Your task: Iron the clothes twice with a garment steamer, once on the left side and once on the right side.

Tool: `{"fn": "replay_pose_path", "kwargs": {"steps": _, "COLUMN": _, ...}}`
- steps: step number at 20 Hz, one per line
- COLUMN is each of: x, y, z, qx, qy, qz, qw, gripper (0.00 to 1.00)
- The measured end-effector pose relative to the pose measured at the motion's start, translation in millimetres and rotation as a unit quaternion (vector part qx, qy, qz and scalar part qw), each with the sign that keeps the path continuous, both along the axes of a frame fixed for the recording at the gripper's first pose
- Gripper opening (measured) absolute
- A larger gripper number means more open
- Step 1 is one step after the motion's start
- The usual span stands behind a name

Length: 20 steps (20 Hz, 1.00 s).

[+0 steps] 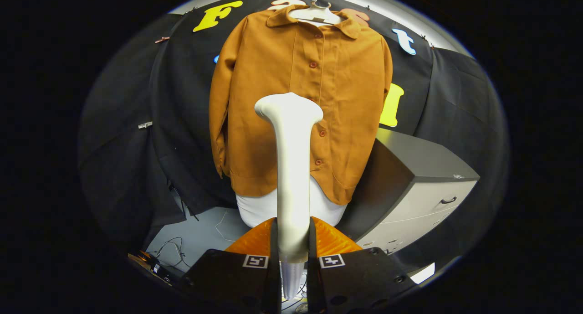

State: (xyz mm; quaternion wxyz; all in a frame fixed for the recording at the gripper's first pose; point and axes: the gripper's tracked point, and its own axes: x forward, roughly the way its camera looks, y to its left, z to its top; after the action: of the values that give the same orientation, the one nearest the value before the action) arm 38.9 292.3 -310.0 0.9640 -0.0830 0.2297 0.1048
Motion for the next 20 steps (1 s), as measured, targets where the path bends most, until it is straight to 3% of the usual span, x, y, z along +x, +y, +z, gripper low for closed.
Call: {"fn": "replay_pose_path", "kwargs": {"steps": 20, "x": -27.3, "y": -103.5, "z": 191.9, "qx": 0.066, "qy": -0.150, "qz": -0.013, "qw": 0.986, "gripper": 0.25}}
